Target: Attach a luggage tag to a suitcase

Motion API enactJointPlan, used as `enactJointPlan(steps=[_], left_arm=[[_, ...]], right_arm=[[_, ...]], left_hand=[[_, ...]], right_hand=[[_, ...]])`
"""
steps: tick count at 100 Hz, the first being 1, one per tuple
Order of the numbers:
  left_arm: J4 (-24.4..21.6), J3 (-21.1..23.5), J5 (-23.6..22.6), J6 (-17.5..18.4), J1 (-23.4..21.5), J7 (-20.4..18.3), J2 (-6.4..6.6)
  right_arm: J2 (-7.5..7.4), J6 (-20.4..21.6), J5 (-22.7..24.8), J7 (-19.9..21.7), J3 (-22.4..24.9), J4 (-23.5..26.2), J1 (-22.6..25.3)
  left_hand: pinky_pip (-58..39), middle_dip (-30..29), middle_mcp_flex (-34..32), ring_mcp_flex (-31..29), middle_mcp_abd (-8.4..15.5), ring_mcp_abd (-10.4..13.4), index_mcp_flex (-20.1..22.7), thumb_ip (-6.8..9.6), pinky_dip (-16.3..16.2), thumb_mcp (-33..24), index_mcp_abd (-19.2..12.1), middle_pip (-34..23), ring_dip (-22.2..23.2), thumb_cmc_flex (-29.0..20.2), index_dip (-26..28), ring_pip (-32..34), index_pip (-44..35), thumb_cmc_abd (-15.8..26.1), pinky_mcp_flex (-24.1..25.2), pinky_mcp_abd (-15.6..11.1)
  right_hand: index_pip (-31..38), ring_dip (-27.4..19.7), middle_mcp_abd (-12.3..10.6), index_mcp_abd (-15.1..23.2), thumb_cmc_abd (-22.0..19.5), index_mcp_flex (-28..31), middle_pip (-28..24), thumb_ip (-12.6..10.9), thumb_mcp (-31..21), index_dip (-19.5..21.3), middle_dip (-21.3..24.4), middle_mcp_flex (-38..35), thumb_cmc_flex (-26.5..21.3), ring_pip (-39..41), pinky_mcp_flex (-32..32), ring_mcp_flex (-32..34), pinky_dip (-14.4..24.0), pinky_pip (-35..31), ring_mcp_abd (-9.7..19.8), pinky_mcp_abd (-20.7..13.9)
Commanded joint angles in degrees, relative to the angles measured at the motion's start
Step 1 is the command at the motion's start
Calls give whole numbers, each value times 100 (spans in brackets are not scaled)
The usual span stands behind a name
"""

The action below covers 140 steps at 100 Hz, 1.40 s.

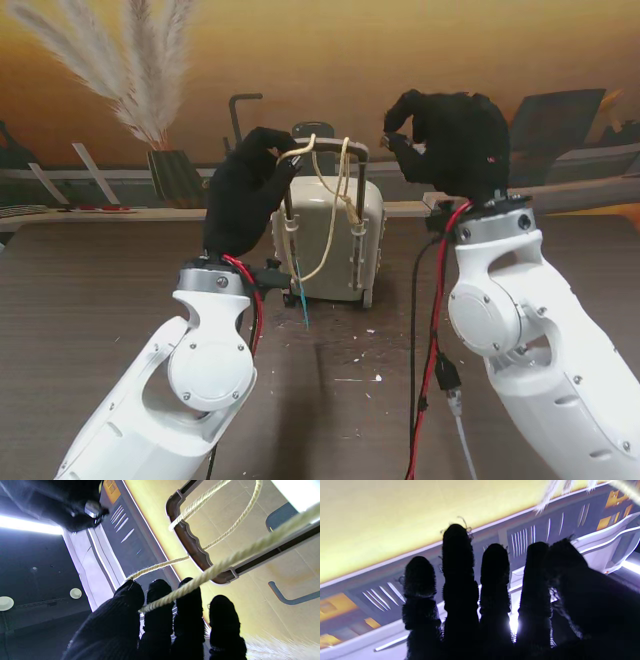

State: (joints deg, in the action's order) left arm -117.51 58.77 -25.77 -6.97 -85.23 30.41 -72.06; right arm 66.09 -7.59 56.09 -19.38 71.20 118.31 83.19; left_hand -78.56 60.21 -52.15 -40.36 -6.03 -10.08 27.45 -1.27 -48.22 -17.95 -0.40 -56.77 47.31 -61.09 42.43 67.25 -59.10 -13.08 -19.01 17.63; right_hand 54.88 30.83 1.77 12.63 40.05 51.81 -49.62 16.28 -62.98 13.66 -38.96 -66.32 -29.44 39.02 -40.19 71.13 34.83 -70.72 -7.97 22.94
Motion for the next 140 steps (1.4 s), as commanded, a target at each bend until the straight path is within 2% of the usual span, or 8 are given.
enactJointPlan(steps=[1,23,71,88,104,121,140], left_arm=[[-121,-21,-17,14,5,-45,-44],[-207,-66,24,31,-39,-8,-60],[-276,-58,66,25,-170,-9,-57],[-247,-83,113,43,-155,13,-71],[-238,-96,123,55,-157,36,-78],[-234,-99,131,66,-156,31,-78],[-225,-99,136,89,-158,30,-77]], right_arm=[[-54,8,-64,42,-14,-18,236],[10,-74,-401,-172,-173,-109,604],[103,-276,-986,-193,-854,-452,706],[83,-346,-1131,78,-950,-411,702],[60,-413,-1185,305,-1057,-430,592],[47,-514,-1233,485,-1171,-444,463],[41,-637,-1260,627,-1290,-470,325]], left_hand=[[-122,-44,-36,-54,100,-12,55,123,-43,165,-60,25,-25,-315,-96,-7,-54,2,-14,-49],[-127,-48,-40,-58,101,-11,56,129,-44,164,-57,28,-28,-309,-106,-9,-47,-5,-20,-50],[-114,-69,-25,-45,89,-19,87,144,-37,166,-25,60,-38,-305,-231,-32,65,-14,-8,-52],[-113,-79,-23,-43,86,-20,105,144,-35,171,-19,74,-42,-303,-288,-40,112,-14,-7,-51],[-113,-83,-23,-43,85,-20,135,144,-34,177,-20,77,-42,-306,-337,-41,139,-18,-7,-48],[-111,-87,-24,-35,82,-28,139,146,-32,177,-16,81,-50,-312,-367,-58,155,-18,-6,-47],[-110,-90,-24,-35,82,-35,155,145,-28,181,-15,81,-64,-313,-417,-81,166,-22,-6,-49]], right_hand=[[90,95,73,-142,-142,97,-109,26,149,120,44,-144,-90,99,0,192,75,-134,-117,171],[23,78,146,-268,-315,103,-107,0,274,64,45,-175,-205,151,61,180,100,-156,-192,236],[-172,80,224,-297,-536,-102,-137,-40,419,-192,26,-183,-421,220,154,158,151,-218,-283,274],[-309,72,243,-131,-680,-330,-109,-61,565,-329,22,-78,-531,217,257,59,168,-198,-297,234],[-630,59,268,320,-857,-877,-77,-98,681,-531,11,72,-629,191,387,-78,193,-165,-311,202],[-1234,42,295,365,-1094,-1207,-56,-261,663,-811,-7,208,-611,164,515,-205,228,-98,-336,164],[-1429,33,301,441,-1315,-1461,-54,-404,646,-880,-35,332,-664,140,606,-308,236,-42,-335,138]])
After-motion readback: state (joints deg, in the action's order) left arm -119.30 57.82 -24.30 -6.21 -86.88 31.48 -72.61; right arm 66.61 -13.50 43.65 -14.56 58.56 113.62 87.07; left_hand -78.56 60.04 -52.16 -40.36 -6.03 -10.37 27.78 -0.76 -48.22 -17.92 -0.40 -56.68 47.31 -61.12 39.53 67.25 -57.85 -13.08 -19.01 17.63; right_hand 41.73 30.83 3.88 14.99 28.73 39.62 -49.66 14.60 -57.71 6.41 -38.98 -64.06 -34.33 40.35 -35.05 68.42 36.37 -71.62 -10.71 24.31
